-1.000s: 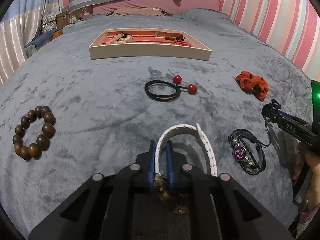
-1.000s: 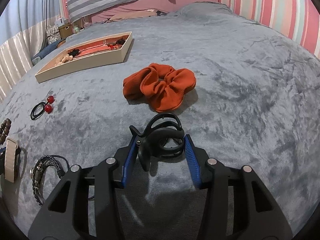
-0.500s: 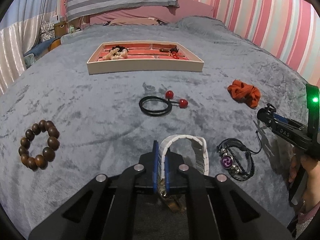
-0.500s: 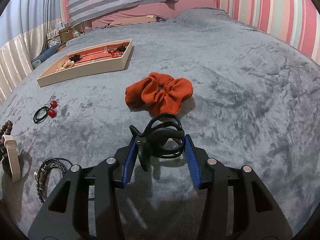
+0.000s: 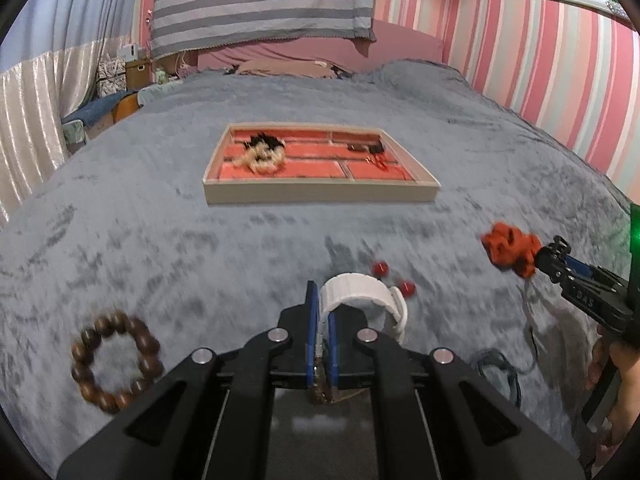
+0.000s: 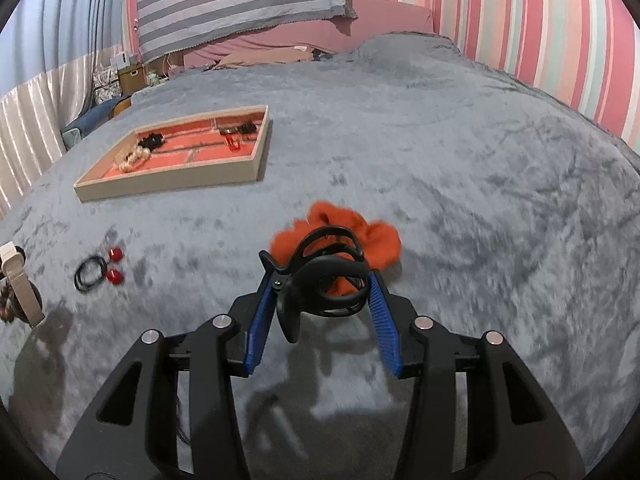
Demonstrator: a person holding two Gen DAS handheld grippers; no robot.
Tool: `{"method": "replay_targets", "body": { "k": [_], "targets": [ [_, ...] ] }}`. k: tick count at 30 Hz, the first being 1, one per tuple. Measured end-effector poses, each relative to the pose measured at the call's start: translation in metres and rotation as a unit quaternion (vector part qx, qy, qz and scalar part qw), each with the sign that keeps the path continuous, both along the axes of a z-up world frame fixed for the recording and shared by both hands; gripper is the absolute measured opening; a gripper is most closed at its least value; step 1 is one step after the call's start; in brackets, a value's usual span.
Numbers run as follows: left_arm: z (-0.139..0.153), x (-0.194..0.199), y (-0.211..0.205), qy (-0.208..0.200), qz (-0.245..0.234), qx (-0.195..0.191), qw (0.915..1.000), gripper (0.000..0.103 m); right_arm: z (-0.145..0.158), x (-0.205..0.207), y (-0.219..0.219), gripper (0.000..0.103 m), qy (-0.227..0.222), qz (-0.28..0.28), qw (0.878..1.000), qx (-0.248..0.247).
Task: Organize jewelry
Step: 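Carry the watch and hair claw into the tray and open both tools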
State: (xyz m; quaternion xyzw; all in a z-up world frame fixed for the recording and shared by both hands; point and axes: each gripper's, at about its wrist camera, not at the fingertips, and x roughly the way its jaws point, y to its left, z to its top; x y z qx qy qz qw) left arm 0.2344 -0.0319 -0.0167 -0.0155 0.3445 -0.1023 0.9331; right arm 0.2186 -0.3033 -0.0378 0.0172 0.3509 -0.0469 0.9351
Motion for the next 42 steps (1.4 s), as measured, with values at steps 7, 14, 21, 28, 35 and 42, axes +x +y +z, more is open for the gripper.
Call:
{"method": "replay_targets", "body": {
  "k": [7,14,21,28,35,42],
  "targets": [
    [0.019,0.047,0.014,-0.019,0.021,0.002,0.9996,0.005,0.026,0.046,0.027,0.046,-0.018,0.021,1.000,-0.005],
    [0.027,0.103,0.025,-0.028,0.042,0.001,0.9987,0.005,0.039,0.111,0.056,0.046,-0.025,0.036,0.999,-0.009],
    [0.024,0.171,0.035,-0.020,0.066,-0.005,0.9976,0.005,0.033,0.181,0.078,0.046,-0.017,0.044,0.999,-0.012],
    [0.002,0.222,0.035,-0.006,0.081,0.017,0.9965,0.005,0.009,0.233,0.089,0.046,0.003,0.037,0.999,-0.007],
    [-0.022,0.253,0.029,-0.004,0.083,0.054,0.9951,0.005,-0.017,0.266,0.099,0.046,0.021,0.034,0.999,-0.015],
    [-0.030,0.278,0.039,0.005,0.097,0.043,0.9943,0.005,-0.031,0.289,0.098,0.046,0.031,0.024,0.999,-0.021]
  ]
}}
